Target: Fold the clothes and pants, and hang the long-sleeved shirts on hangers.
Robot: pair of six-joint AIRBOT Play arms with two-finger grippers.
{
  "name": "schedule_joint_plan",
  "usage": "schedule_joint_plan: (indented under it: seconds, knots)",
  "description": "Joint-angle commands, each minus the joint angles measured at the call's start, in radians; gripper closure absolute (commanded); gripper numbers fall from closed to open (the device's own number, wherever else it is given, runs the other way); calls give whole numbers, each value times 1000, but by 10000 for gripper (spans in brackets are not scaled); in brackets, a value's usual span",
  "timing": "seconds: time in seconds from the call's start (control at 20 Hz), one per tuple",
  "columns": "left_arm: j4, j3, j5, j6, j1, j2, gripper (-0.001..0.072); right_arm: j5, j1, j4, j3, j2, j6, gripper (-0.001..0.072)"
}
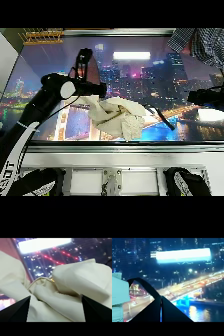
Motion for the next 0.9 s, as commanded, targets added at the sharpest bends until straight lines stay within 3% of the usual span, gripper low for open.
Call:
schedule_joint_plan:
  seconds: [0.0,0.05,0.1,0.2,0.4,0.6,0.85]
  knots:
    - [-10,-63,3,-61,155,31,0,0,-3,26,0,-2,0,678]
    - [-11,-97,3,-72,201,38,0,0,-3,42,0,-2,0,671]
    - [-21,-138,6,-87,242,42,-1,1,-3,69,-2,-2,0,610]
    - [-132,-230,27,-82,333,30,0,8,0,166,-3,-20,-29,89]
    - [-383,-375,106,-40,466,-46,0,26,116,376,-3,-115,-156,60]
    - [-653,-425,149,136,461,-142,0,-9,361,379,-3,-253,-222,59]
    - [-741,-354,142,218,380,-235,0,-58,555,380,-3,-410,-254,59]
